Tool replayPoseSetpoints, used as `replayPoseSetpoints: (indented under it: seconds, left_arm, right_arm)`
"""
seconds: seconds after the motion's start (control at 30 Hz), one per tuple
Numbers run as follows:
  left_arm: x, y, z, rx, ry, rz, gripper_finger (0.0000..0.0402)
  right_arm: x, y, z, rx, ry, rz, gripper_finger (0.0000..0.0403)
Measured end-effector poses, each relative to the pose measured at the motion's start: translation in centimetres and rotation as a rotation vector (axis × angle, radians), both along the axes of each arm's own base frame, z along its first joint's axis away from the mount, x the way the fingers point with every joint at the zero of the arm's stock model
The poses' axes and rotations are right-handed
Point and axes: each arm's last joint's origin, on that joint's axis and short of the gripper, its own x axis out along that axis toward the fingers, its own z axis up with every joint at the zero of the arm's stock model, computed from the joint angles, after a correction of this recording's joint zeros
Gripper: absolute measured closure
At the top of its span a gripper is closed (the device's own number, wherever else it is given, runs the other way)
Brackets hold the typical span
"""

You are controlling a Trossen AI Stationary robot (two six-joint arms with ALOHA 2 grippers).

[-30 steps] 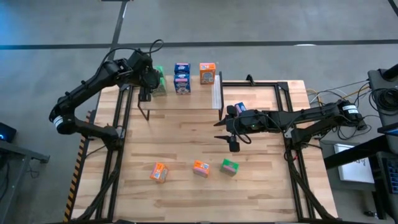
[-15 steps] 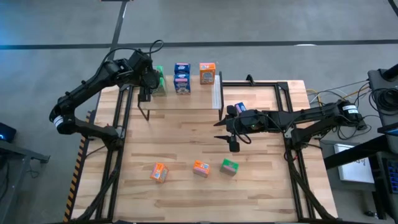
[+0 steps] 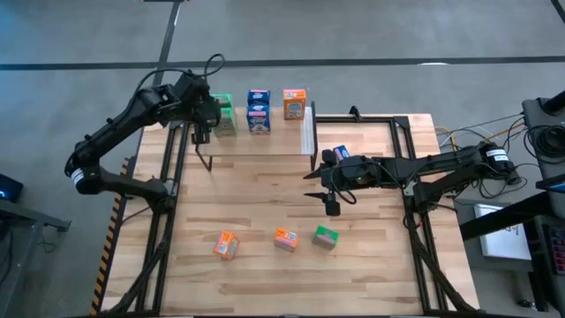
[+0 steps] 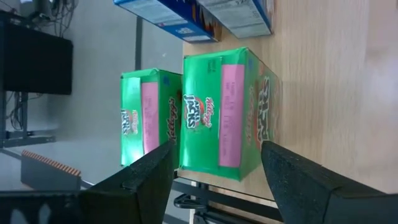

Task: Stack cereal on shelf
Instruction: Put the blue cereal box on the shelf aligned with the other blue cereal boxes

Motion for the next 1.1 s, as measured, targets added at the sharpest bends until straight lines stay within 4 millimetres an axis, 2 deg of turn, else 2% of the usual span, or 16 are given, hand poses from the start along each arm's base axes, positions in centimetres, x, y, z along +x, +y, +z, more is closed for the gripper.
replayPoseSetpoints:
  seconds: [0.2,0.37,0.5,0.77,0.97,1.1]
  left_arm:
    - [-0.1,-1.1,0.8,0.017,-0.045,-0.029,0.0184]
    - [0.4,-1.6,2.5,0.031,-0.141,-0.048,0.0205]
    - [1.4,-1.2,3.5,0.028,-0.293,0.021,0.0232]
    - [2.6,-0.9,3.5,-0.108,-0.481,0.138,0.0306]
    - [2.5,-3.7,5.1,-0.176,-0.659,0.11,0.0355]
    - [2.9,-6.2,6.0,-0.256,-0.766,0.067,0.0367]
  right_arm:
    - [0.0,0.0,0.0,0.0,0.0,-0.001,0.0181]
    - [0.0,0.0,0.0,0.0,0.0,0.0,0.0181]
    - [0.0,0.0,0.0,0.0,0.0,0.0,0.0181]
    - [0.0,0.0,0.0,0.01,0.002,-0.006,0.0181]
    - [-0.4,0.0,-0.7,0.133,0.081,-0.074,0.0181]
    - [-0.8,-0.1,-1.2,0.244,0.159,-0.144,0.0181]
